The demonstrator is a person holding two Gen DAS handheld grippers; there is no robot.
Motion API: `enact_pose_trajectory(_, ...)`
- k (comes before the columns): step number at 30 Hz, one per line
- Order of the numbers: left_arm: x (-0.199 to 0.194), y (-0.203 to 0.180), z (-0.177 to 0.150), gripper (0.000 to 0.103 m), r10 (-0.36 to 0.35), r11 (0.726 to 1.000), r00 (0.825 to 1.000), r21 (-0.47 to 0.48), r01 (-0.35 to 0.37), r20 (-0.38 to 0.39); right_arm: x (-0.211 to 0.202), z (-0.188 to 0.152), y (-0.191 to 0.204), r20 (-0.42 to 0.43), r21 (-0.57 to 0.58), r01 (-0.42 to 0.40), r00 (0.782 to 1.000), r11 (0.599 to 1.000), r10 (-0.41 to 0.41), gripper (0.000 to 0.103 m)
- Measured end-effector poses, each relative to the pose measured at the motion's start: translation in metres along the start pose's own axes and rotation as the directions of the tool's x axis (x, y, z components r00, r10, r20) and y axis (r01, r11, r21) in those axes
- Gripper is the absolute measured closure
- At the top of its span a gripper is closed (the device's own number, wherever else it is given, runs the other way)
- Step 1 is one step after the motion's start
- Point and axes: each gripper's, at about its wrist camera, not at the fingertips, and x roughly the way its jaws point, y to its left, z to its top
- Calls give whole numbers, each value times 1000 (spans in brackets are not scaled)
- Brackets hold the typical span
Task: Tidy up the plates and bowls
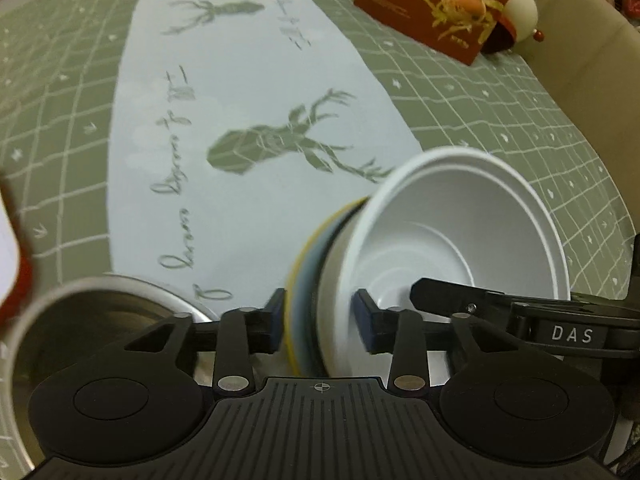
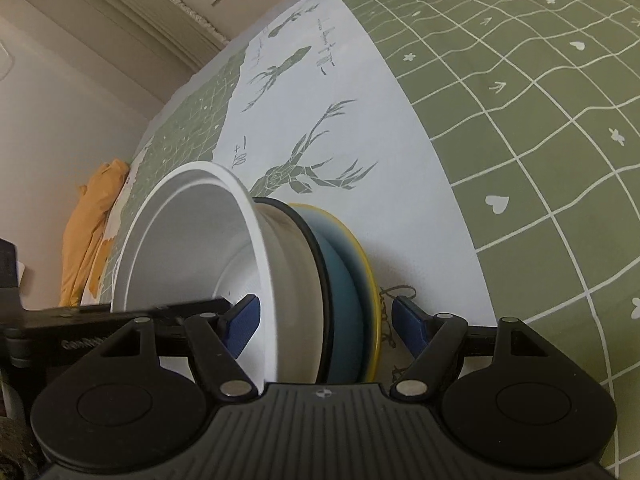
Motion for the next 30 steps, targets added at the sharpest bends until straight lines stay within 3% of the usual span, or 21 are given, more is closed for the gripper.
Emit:
enact_pose_trajectory(4, 5, -3, 0, 51, -7, 1000, 1000, 2, 7, -9, 1, -1, 1, -28, 0, -26, 999, 1000, 26, 29)
enact_pose_trajectory(10, 3, -6, -1, 51, 6, 1000, 1000, -8, -6, -11, 5, 0, -8, -88, 68, -101, 990, 993, 107, 29)
enact_pose_trajectory(20, -5, -18, -9, 51, 47, 998, 996, -47, -50, -71, 3, -5, -18, -85, 130, -110, 989, 985, 121, 29)
enact_pose_trajectory(30, -22, -1, -37, 51, -57, 978, 998, -203, 53, -16, -10, -16, -2, -54, 140, -70, 995, 988, 78, 27)
